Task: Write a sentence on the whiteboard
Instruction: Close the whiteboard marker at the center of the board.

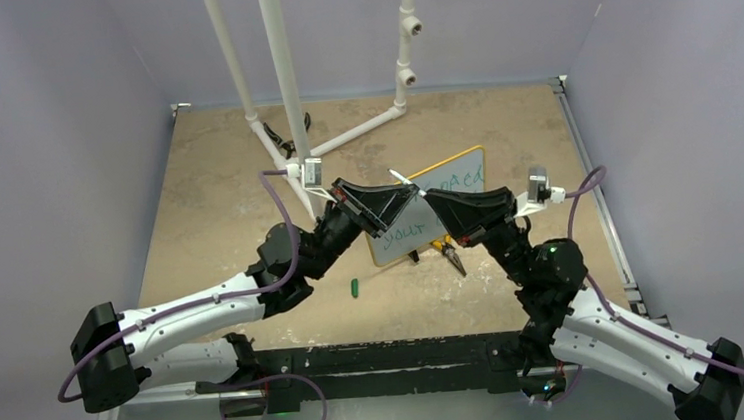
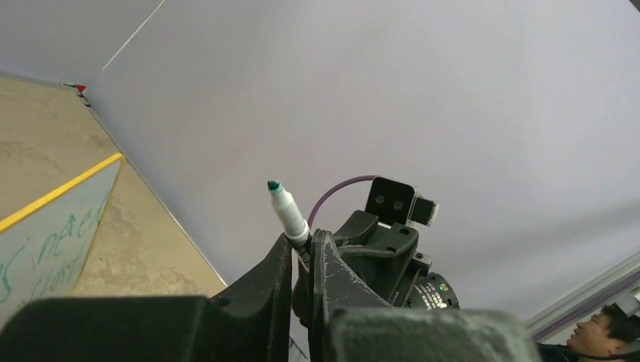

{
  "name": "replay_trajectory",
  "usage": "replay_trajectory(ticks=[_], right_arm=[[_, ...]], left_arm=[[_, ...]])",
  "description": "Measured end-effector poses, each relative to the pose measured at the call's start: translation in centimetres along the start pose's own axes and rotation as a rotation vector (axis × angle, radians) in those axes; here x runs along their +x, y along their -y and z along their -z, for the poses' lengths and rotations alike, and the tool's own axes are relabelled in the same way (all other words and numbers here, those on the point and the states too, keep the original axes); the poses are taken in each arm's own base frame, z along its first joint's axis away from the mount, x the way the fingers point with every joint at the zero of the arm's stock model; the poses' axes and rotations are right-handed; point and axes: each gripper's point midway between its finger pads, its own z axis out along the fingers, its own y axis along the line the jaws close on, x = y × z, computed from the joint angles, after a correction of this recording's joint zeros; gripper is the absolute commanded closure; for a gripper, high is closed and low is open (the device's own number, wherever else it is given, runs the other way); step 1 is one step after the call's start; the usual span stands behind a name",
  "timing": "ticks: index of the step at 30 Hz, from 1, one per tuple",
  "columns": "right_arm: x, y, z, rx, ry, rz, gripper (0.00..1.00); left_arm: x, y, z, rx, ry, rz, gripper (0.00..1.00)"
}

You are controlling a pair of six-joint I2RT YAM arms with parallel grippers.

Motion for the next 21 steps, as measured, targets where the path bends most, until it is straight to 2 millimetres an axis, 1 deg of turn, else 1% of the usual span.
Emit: replay_trajectory(ticks=[2,3,5,6,7,8,11,14,16,19,21], right_arm=[[0.2,-0.1,0.0,-0.006,-0.009,-0.002,0.86],[0.3,-0.1,0.1,-0.006,-0.014,0.0,0.77],[0.5,0.1,0.3,0.004,-0.033,0.01,0.54],[0.8,0.4,0.6,0.02,-0.051,0.016,0.49],[1.2,0.8,0.8,0.038,-0.072,0.021,0.41],[1.5,1.1,1.1,0.053,-0.087,0.028,0.36],[1.9,2.1,2.1,0.11,-0.125,0.051,0.27],[1.6,2.6,2.9,0.153,-0.15,0.09,0.21],[1.1,2.3,3.0,0.154,-0.158,0.116,0.17],[0.4,1.6,2.7,0.146,-0.187,0.17,0.1],[0.3,1.1,2.4,0.134,-0.226,0.207,0.08]], left_arm=[[-0.1,0.5,0.0,0.015,0.004,0.027,1.0],[-0.1,0.5,0.0,0.015,0.003,0.027,1.0],[0.1,0.2,0.0,0.005,-0.006,0.025,1.0],[0.2,0.1,0.1,0.001,-0.012,0.021,1.0],[0.2,-0.1,0.1,-0.007,-0.014,0.015,1.0],[0.2,-0.5,0.1,-0.022,-0.018,0.006,1.0],[-0.4,-1.4,0.1,-0.071,-0.028,-0.015,1.0],[-1.3,-1.6,0.0,-0.102,-0.034,-0.028,1.0],[-1.7,-1.4,0.0,-0.105,-0.042,-0.033,1.0],[-1.7,-1.2,0.0,-0.112,-0.084,-0.064,1.0],[-1.5,-1.1,0.0,-0.121,-0.125,-0.096,1.0]])
